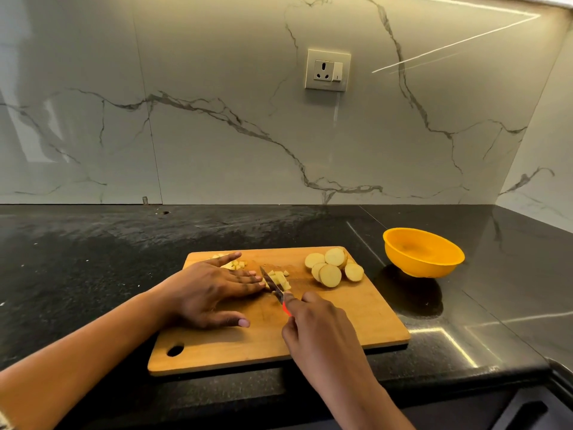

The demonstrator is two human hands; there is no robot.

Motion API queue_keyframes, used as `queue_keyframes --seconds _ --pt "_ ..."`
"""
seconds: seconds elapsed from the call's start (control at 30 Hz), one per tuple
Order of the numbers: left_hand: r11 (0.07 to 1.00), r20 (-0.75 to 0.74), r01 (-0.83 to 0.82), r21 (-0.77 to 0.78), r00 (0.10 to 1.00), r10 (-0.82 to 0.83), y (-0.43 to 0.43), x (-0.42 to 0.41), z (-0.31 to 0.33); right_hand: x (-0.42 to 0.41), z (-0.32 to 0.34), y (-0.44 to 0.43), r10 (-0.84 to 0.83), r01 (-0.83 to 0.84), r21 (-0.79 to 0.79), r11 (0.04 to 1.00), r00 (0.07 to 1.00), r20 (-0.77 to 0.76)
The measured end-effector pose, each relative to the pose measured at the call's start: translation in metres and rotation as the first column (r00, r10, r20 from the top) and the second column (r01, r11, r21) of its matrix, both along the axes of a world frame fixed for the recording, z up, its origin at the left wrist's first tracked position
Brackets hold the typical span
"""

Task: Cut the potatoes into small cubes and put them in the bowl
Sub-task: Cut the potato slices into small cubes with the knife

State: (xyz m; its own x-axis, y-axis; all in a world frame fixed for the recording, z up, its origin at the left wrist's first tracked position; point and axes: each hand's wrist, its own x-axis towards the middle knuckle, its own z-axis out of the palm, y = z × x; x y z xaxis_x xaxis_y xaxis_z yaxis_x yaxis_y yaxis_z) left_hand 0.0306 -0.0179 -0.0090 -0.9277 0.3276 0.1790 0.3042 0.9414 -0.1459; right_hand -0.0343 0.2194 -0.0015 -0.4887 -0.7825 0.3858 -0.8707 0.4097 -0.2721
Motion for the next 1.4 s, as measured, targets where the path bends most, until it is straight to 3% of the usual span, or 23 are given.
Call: queue_keyframes --seconds 0.23,0.43,0.7,0.87,1.0,1.07,1.17,1.27,1.33,1.4 --pt "0.999 0.054 -0.022 -0.028 0.998 0.023 -0.002 -0.003 0.0 0.006 -0.002 -0.012 -0.001 0.007 0.095 0.995 0.998 -0.057" --pt "1.0 -0.011 0.017 -0.027 1.0 -0.017 -0.001 -0.002 -0.001 0.004 0.0 -0.019 0.05 -0.037 0.139 0.99 0.995 -0.091" --pt "1.0 -0.308 0.03 -0.001 0.951 -0.029 -0.002 0.001 -0.002 -0.009 -0.006 0.025 0.05 -0.05 -0.003 0.999 0.996 -0.073" --pt "1.0 -0.512 -0.003 0.027 0.859 0.017 0.002 -0.002 0.002 -0.025 -0.02 0.016 0.032 -0.042 -0.112 0.993 0.995 -0.093" --pt "0.992 -0.545 -0.039 0.12 0.833 0.098 0.016 -0.008 0.008 -0.042 -0.018 0.006 0.104 -0.123 -0.183 0.975 0.988 -0.113" --pt "0.986 -0.531 -0.08 0.146 0.835 0.146 0.026 -0.014 0.008 -0.054 -0.009 0.002 0.125 -0.135 -0.253 0.958 0.991 -0.056" --pt "0.978 -0.55 -0.1 0.185 0.814 0.187 0.036 -0.019 0.008 -0.073 0.001 0.0 0.073 -0.018 -0.353 0.935 0.987 0.143" --pt "0.961 -0.444 -0.091 0.26 0.873 0.203 0.046 -0.02 0.009 -0.084 -0.001 -0.001 -0.043 0.135 -0.398 0.907 0.972 0.23" --pt "0.923 -0.157 -0.183 0.338 0.956 0.247 0.055 -0.025 0.011 -0.086 -0.003 -0.001 -0.082 0.186 -0.405 0.895 0.962 0.261" --pt "0.926 0.078 -0.287 0.245 0.958 0.276 0.06 -0.038 0.011 -0.088 -0.005 -0.001 -0.095 0.208 -0.42 0.883 0.957 0.274"
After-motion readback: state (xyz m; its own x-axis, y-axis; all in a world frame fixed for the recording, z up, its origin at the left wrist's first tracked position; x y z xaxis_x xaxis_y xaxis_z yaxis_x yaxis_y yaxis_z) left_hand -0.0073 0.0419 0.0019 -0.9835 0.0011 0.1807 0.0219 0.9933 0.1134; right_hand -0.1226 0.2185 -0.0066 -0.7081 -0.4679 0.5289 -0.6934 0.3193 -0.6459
